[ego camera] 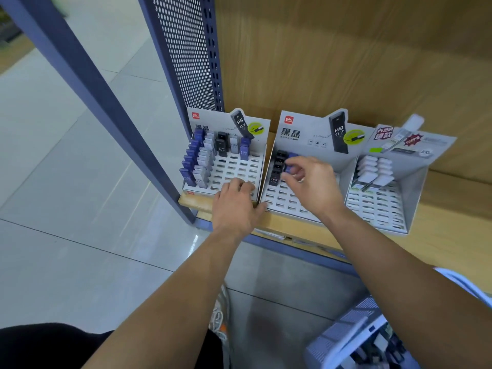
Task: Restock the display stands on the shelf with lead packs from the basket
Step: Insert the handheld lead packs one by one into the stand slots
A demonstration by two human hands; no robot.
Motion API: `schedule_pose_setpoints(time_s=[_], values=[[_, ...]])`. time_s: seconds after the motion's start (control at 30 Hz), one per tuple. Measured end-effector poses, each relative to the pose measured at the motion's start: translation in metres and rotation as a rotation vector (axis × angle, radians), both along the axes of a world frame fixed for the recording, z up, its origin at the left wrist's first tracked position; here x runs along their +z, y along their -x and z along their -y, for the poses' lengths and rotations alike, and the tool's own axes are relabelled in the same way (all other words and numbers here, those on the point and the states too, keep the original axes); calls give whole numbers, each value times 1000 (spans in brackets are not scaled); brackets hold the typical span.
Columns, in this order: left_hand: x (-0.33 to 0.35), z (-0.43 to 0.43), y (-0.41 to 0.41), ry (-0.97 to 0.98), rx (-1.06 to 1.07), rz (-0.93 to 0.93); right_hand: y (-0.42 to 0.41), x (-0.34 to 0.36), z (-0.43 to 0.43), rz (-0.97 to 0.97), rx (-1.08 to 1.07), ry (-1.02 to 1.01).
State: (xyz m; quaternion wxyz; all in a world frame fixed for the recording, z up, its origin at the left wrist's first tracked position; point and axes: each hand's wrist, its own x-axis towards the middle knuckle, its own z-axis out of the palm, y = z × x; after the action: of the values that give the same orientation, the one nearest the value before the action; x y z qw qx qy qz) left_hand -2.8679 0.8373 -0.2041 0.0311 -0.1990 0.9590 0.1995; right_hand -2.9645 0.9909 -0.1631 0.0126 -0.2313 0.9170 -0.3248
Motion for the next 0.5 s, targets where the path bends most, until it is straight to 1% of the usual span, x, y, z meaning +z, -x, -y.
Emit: schedule_pose_setpoints(time_s=[0.07,0.13,0.3,0.4,0.5], values=[[15,-5,-10,-30,-16,19,-14,13,-21,28,-84,65],[33,-18,-25,-50,-35,17,-35,22,-50,73,-131,80],[63,-80,-69,-128,-171,48,-88,38,-139,207,-250,34],[67,-132,-92,-165,-312,76,-116,45,-200,244,-355,-37],[69,-187,-108,-149,-508,167,-148,44,-262,283,-472,-89]])
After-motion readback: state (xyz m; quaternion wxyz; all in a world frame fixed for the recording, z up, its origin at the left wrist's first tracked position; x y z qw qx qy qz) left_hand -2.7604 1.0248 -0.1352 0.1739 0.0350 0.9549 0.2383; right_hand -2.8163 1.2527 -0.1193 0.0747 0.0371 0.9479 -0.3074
